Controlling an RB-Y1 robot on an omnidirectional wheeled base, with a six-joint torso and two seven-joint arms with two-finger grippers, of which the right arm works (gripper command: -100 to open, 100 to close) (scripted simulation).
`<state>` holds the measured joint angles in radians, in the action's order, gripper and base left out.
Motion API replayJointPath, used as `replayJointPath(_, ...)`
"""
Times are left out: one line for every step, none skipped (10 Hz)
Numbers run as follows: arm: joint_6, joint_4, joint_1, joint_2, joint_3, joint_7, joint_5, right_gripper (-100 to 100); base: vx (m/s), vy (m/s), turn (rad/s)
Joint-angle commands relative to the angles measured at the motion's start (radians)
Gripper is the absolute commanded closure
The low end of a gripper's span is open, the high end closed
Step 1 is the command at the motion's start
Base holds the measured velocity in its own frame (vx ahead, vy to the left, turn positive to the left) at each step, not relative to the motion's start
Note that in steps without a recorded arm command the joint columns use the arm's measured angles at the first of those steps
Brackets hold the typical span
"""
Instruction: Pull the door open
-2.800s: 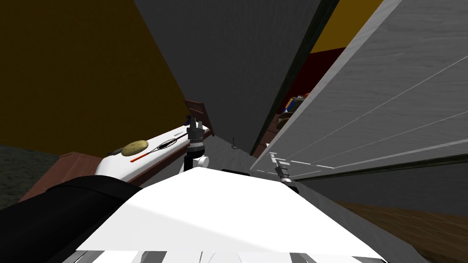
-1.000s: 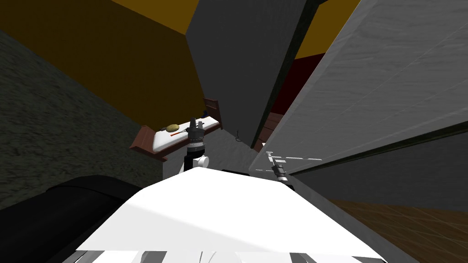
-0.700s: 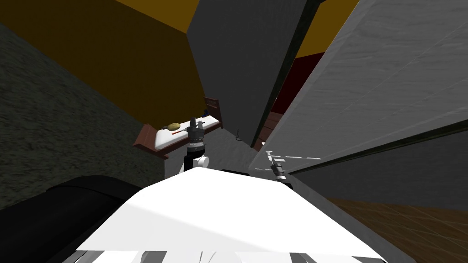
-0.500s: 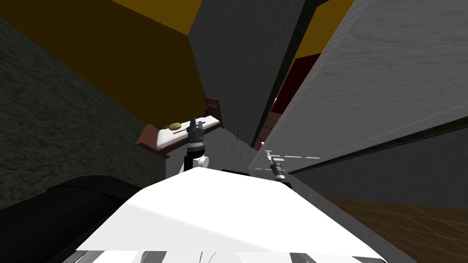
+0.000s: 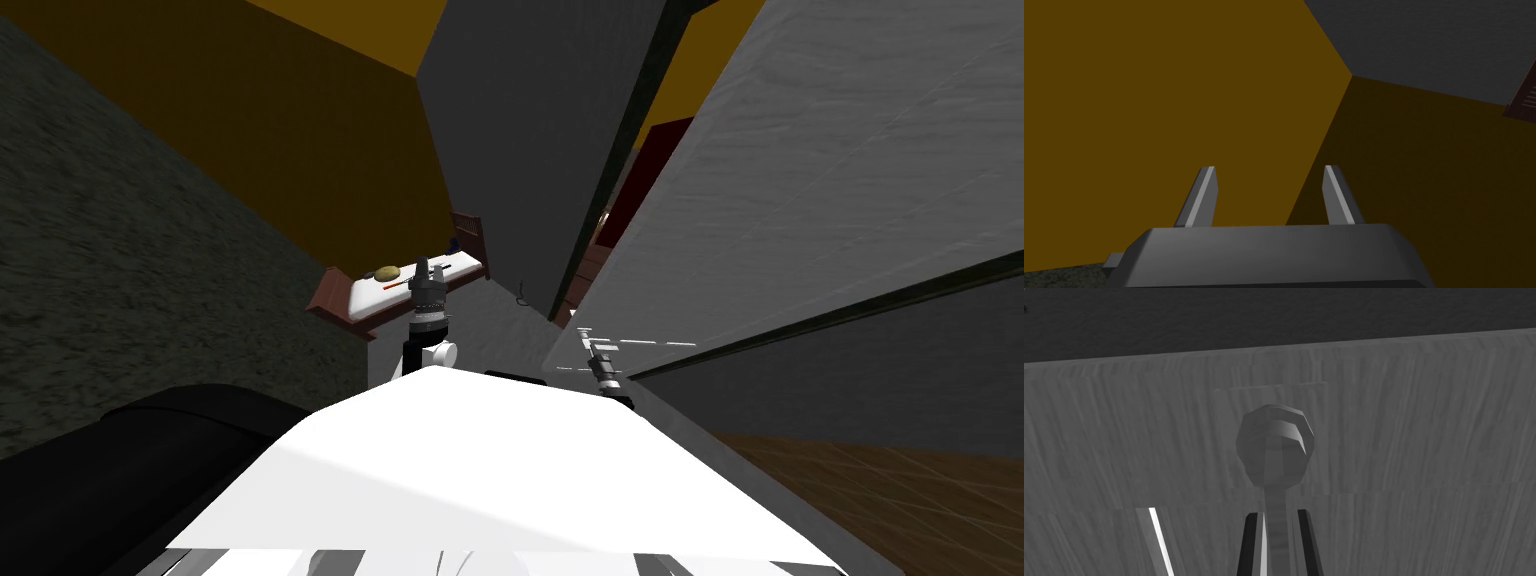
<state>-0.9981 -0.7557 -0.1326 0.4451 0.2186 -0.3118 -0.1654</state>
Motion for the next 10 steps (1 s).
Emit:
replayJointPath(0.018, -0.015, 0.006, -0.013, 0.016, 0.014, -0.003, 100, -0.078, -0.11, 0.072)
replayJointPath(0.025, -0.022, 0.007, -0.015, 0.019, 0.018, -0.005, 100, -0.074, -0.14, 0.093)
replayJointPath(0.023, -0.022, 0.003, -0.009, 0.016, 0.011, -0.004, 100, -0.028, -0.056, 0.051)
replayJointPath(0.009, -0.006, 0.002, -0.005, 0.017, 0.005, -0.009, 100, -0.075, 0.014, 0.22)
replayJointPath(-0.004, 0.008, 0.002, 0.0, 0.015, -0.001, -0.013, 100, -0.156, 0.028, 0.269)
replayJointPath(-0.019, 0.024, 0.001, 0.007, 0.014, -0.007, -0.017, 100, -0.182, -0.021, 0.24)
replayJointPath(-0.036, 0.043, 0.001, 0.013, 0.012, -0.015, -0.023, 100, -0.196, -0.065, 0.24)
replayJointPath(-0.053, 0.062, 0.0, 0.02, 0.009, -0.022, -0.028, 100, -0.206, -0.044, 0.267)
replayJointPath(-0.062, 0.072, 0.0, 0.024, 0.008, -0.026, -0.031, 100, -0.184, -0.045, 0.184)
replayJointPath(-0.08, 0.091, -0.001, 0.031, 0.006, -0.034, -0.036, 100, -0.182, -0.08, 0.197)
